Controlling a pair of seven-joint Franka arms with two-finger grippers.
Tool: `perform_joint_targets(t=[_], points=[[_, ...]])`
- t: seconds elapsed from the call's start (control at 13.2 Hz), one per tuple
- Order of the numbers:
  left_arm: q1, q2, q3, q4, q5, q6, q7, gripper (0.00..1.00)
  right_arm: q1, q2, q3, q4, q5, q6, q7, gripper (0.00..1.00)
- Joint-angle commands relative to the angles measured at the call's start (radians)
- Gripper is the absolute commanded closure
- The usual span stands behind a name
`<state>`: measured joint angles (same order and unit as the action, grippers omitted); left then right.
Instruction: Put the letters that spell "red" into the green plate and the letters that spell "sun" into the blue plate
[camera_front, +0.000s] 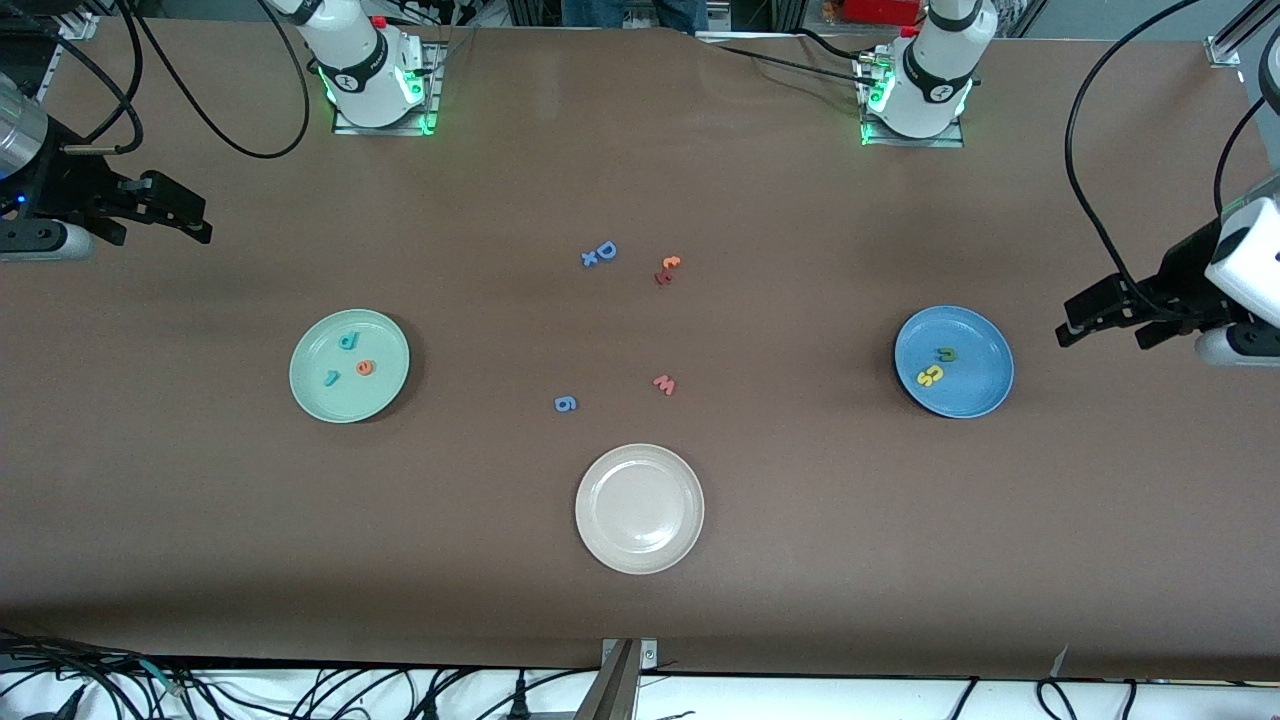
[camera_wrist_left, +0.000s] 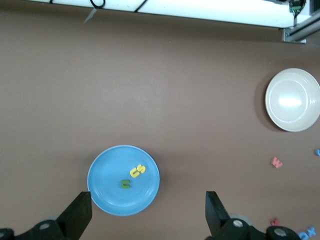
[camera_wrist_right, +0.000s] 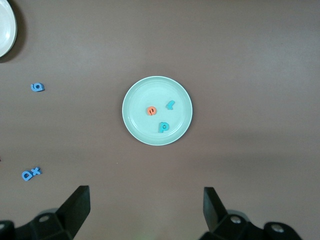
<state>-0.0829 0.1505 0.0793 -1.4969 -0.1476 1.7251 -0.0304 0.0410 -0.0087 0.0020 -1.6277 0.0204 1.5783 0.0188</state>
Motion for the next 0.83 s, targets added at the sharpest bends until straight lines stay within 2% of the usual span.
perform_joint_targets(t=[0.0, 0.08, 0.3, 0.61, 0.76], points=[[0.028, -0.019, -0.036, 0.035, 0.036, -0.082, -0.052, 0.0, -0.004, 0.006, 0.001, 0.015, 0.013, -0.006, -0.011, 0.0], [0.053, -0.019, -0.065, 0.038, 0.036, -0.088, -0.072, 0.0, -0.004, 0.006, 0.001, 0.015, 0.013, -0.008, -0.011, 0.0], [0.077, -0.017, -0.17, 0.038, 0.143, -0.107, -0.072, 0.0, -0.003, 0.006, 0.003, 0.015, 0.007, -0.004, -0.008, 0.0], [0.074, -0.017, -0.167, 0.06, 0.126, -0.11, -0.08, 0.0, -0.004, 0.004, 0.003, 0.012, 0.01, -0.004, -0.014, 0.0], [0.063, -0.011, -0.133, 0.058, 0.129, -0.107, -0.071, 0.0, -0.004, 0.003, 0.003, 0.011, 0.012, -0.004, -0.016, 0.0]])
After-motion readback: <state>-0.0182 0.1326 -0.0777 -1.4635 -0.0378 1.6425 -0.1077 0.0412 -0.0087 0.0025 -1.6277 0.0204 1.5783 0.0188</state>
